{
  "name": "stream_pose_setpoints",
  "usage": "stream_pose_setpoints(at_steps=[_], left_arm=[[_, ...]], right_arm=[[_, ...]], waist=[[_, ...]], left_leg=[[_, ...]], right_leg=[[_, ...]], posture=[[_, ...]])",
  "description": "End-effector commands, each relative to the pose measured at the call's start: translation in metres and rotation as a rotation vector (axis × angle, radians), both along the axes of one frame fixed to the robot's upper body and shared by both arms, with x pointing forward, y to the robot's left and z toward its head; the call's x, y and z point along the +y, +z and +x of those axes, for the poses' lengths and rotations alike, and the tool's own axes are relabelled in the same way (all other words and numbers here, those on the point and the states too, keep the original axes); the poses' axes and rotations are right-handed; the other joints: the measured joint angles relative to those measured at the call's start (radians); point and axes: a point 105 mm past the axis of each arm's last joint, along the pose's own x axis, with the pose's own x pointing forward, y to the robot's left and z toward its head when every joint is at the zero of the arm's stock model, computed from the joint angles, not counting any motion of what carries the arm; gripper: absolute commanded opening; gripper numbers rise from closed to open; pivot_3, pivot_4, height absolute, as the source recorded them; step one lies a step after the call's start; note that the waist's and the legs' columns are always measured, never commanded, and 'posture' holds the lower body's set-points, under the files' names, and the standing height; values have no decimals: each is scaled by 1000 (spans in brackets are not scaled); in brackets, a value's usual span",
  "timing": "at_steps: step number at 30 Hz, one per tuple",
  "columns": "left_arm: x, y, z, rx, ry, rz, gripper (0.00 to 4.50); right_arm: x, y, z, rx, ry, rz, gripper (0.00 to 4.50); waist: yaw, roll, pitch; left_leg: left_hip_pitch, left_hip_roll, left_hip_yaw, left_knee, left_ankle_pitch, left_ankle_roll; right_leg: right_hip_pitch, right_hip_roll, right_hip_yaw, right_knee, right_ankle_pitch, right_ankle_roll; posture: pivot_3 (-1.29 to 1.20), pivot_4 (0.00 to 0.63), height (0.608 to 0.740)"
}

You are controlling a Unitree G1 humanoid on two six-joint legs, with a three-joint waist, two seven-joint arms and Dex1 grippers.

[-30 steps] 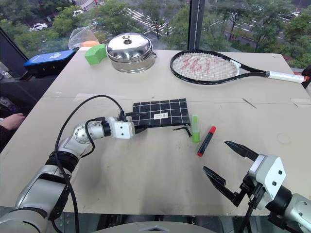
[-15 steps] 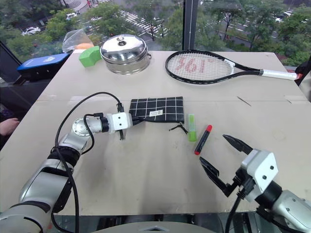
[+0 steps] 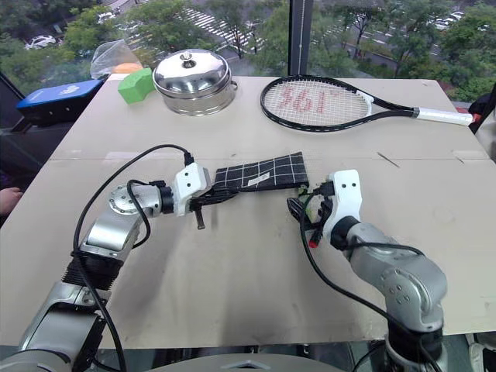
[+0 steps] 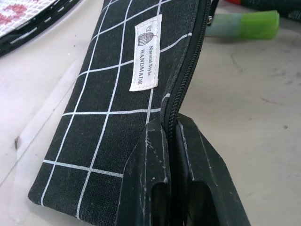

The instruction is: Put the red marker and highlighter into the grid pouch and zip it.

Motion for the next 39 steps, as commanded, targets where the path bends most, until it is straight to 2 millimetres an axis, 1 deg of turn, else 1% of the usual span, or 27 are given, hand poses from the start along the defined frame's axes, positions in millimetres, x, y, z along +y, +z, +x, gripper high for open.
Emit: stream_pose_setpoints(at_steps=[1, 6, 7, 8, 11, 15, 18, 19, 20, 22, 23, 24, 25, 26, 32, 34, 39], left_arm=[[-3, 17, -2, -49, 2, -27, 49], [-5, 19, -5, -59, 0, -25, 49], [-5, 18, -6, -61, -3, -21, 0], [-5, 18, -6, -61, -3, -20, 0], [-6, 17, -7, -63, -3, -19, 0], [-8, 18, -9, -65, -6, -23, 0], [-8, 18, -10, -66, -8, -26, 0], [-8, 18, -10, -65, -10, -25, 0], [-8, 18, -11, -65, -11, -24, 0], [-7, 18, -11, -64, -14, -19, 0], [-7, 18, -12, -64, -14, -17, 0], [-7, 17, -12, -64, -15, -15, 0], [-7, 17, -12, -64, -15, -14, 0], [-7, 17, -12, -65, -13, -13, 0], [-11, 19, -6, -74, 9, -20, 0], [-13, 21, -5, -72, 13, -32, 0], [-20, 25, -5, -70, 20, -56, 0]], right_arm=[[-3, 7, 6, -12, -11, -1, 4500], [-2, 9, 15, -19, -6, -6, 4500], [-2, 10, 18, -27, -11, -8, 3974], [-2, 12, 20, -37, -16, -4, 3750], [-2, 17, 25, -52, -21, 14, 3750], [-1, 16, 27, -56, -16, -6, 3750], [0, 13, 27, -51, -7, -19, 2971], [0, 12, 27, -53, -8, -22, 2550], [-1, 12, 27, -55, -10, -23, 1981], [-2, 13, 27, -64, -13, -23, 1408], [-2, 14, 26, -69, -12, -23, 1028], [-2, 14, 25, -74, -7, -27, 525], [-2, 14, 24, -77, -2, -33, 127], [-2, 14, 23, -79, 4, -42, 48], [4, 10, 15, -79, 72, -133, 48], [5, 8, 15, -77, 78, -155, 48], [15, 11, 16, -79, 99, -160, 48]], waist=[[0, 0, 0], [-3, 1, 1], [-3, 1, 1], [-3, 1, 1], [-3, 1, 1], [-2, 1, 1], [-3, 1, 1], [-3, 1, 1], [-3, 1, 1], [-3, 1, 1], [-3, 1, 1], [-3, 1, 1], [-3, 1, 1], [-3, 1, 1], [-3, 1, 1], [-3, 1, 1], [-3, 1, 1]], left_leg=[[0, 0, 0, 0, 0, 0], [0, 0, 0, 0, 0, 0], [0, 0, 0, 0, 0, 0], [0, 0, 0, 0, 0, 0], [0, 0, 1, 0, 0, 0], [0, 0, 1, 0, 0, 0], [0, 0, 1, 0, 0, 0], [0, 0, 1, 0, 0, 0], [0, 0, 1, 0, 0, 0], [0, 0, 1, 0, 0, 0], [0, 0, 1, 0, 0, 0], [0, 0, 1, 0, 0, 0], [0, 0, 1, 0, 0, 0], [0, 0, 1, 0, 0, 0], [0, 0, 1, 0, 0, 0], [0, 0, 1, 0, 0, 0], [0, 0, 1, 0, 0, 0]], right_leg=[[0, 0, 0, 0, 0, 0], [0, 1, 0, 0, 0, 0], [0, 1, 0, 0, 0, 0], [0, 1, 0, 0, 0, 0], [-1, 1, 0, 0, 0, 0], [-1, 1, 1, 0, 0, 0], [-1, 1, 1, 0, 0, 0], [-1, 1, 1, 0, 0, 0], [-1, 1, 1, 0, 0, 0], [-1, 1, 1, 0, 0, 0], [-1, 1, 1, 0, 0, 0], [-1, 1, 1, 0, 0, 0], [-1, 1, 1, 0, 0, 0], [-1, 1, 1, 0, 0, 0], [-1, 1, 1, 0, 0, 0], [-1, 1, 1, 0, 0, 0], [-1, 1, 1, 0, 0, 0]], posture=[[0, 150, 740], [0, 150, 740], [0, 150, 740], [0, 150, 740], [0, 150, 740], [0, 150, 740], [0, 150, 740], [0, 150, 740], [0, 150, 740], [0, 150, 740], [0, 150, 740], [0, 150, 740], [0, 150, 740], [0, 150, 740], [0, 150, 740], [0, 150, 740], [0, 150, 740]])
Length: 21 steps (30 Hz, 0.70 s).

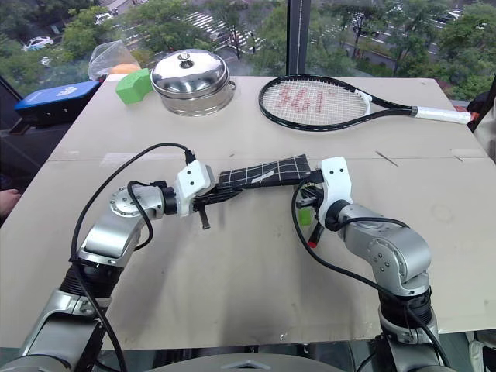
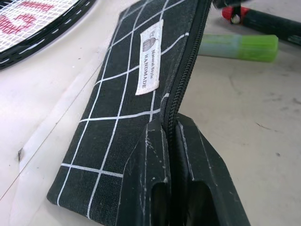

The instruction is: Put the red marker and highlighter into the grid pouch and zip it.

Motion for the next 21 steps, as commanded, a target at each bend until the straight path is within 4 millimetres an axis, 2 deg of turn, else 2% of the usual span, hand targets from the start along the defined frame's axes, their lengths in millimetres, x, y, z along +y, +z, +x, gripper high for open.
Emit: stream_pose_setpoints(at_steps=[1, 10, 14, 21], left_arm=[[-11, 19, -1, -60, -24, -29, 0], [-19, 20, -3, -62, -38, -30, 0], [-25, 22, -2, -63, -40, -48, 0], [-31, 22, -1, -63, -34, -56, 0]], right_arm=[[12, 16, -1, -53, 40, 13, 48], [21, 25, 5, -64, 49, 44, 48], [37, 26, 4, -58, 115, 41, 48], [48, 25, 2, -52, 176, 30, 48]], waist=[[0, 0, 0], [1, 0, 0], [0, 0, 0], [0, 0, 0]], left_leg=[[0, 0, 0, 0, 0, 0], [0, 0, 0, 0, 0, 0], [0, 0, 0, 0, 0, 0], [0, 0, 0, 0, 0, 0]], right_leg=[[0, 0, 0, 0, 0, 0], [0, 0, 0, 0, 0, 0], [0, 0, 0, 0, 0, 0], [0, 0, 0, 0, 0, 0]], posture=[[0, 150, 740], [0, 150, 740], [0, 150, 740], [0, 150, 740]])
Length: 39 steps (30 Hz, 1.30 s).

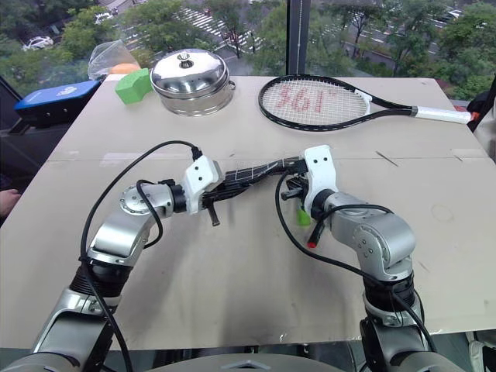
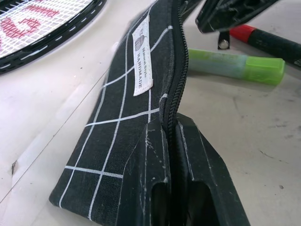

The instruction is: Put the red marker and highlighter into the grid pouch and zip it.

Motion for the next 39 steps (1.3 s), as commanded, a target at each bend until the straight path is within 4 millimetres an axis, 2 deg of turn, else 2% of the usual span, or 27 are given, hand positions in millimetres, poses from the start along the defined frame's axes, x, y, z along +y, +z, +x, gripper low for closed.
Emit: stream_pose_setpoints(at_steps=[1, 4, 9, 14, 23, 29, 39], left_arm=[[-16, 19, -4, -76, -53, -16, 0], [-15, 19, -4, -76, -54, -18, 0], [-5, 11, -13, -60, -101, 31, 0], [1, 3, -15, -30, -132, 70, 0], [-18, 1, -29, 91, -233, 15, 0], [-23, -4, -40, 192, -277, 2, 0], [-34, 1, -35, 258, -226, -80, 0]], right_arm=[[17, 12, -4, -36, 83, 16, 48], [16, 10, -3, -39, 92, -7, 48], [-12, 6, 5, -34, 23, -44, 48], [-30, 3, 1, -21, 24, -84, 48], [-33, 3, -14, -8, 84, -131, 48], [-39, 4, -18, -6, 76, -160, 48], [-42, 5, -24, -7, 79, -205, 48]], waist=[[0, 0, 0], [-1, 0, 0], [0, 0, 0], [1, 0, 0], [1, 0, 0], [1, 0, 0], [1, 0, 0]], left_leg=[[0, 0, 0, 0, 0, 0], [0, 0, 0, 0, 0, 0], [0, 0, 0, 0, 0, 0], [0, 0, 0, 0, 0, 0], [0, 0, 0, 0, 0, 0], [0, 0, 0, 0, 0, 0], [0, 0, 0, 0, 0, 0]], right_leg=[[0, 0, 0, 0, 0, 0], [0, 0, 0, 0, 0, 0], [0, 0, 0, 0, 0, 0], [0, 0, 0, 0, 0, 0], [0, 0, 0, 0, 0, 0], [0, 0, 0, 0, 0, 0], [0, 0, 0, -1, 0, 0]], posture=[[0, 150, 740], [0, 150, 740], [0, 150, 740], [0, 150, 740], [0, 150, 740], [0, 150, 740], [0, 150, 740]])
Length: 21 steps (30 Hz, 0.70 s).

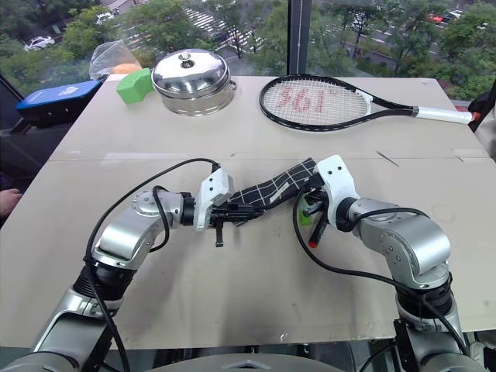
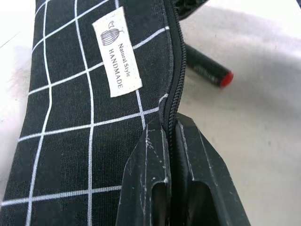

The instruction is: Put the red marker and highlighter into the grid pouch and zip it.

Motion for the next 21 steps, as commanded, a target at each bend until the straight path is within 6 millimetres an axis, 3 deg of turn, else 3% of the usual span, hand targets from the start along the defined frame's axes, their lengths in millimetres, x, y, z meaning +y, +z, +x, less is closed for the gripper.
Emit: stream_pose_setpoints(at_steps=[1, 8, 14, 21], left_arm=[[-8, 16, -1, -45, -20, -30, 0], [-13, 18, 1, -49, -6, -42, 0], [-20, 20, 3, -53, 11, -67, 0], [-22, 22, 3, -60, 36, -83, 0]], right_arm=[[2, 10, -6, -34, 25, 5, 48], [2, 12, -7, -28, 31, -2, 48], [47, 2, -15, 15, 178, 1, 48], [52, 3, -12, 15, 184, 16, 48]], waist=[[0, 0, 0], [2, 0, 0], [-2, 0, 0], [1, 0, 0]], left_leg=[[0, 0, 0, 0, 0, 0], [0, 0, -1, 0, 0, 0], [0, 0, -1, 0, 0, 0], [-1, -1, -2, 0, 0, 0]], right_leg=[[0, 0, 0, 0, 0, 0], [0, 0, 0, 0, 0, 0], [0, 1, 1, 0, 0, 0], [0, 0, 1, 0, 0, 0]], posture=[[0, 150, 740], [0, 150, 740], [0, 150, 740], [0, 150, 740]])
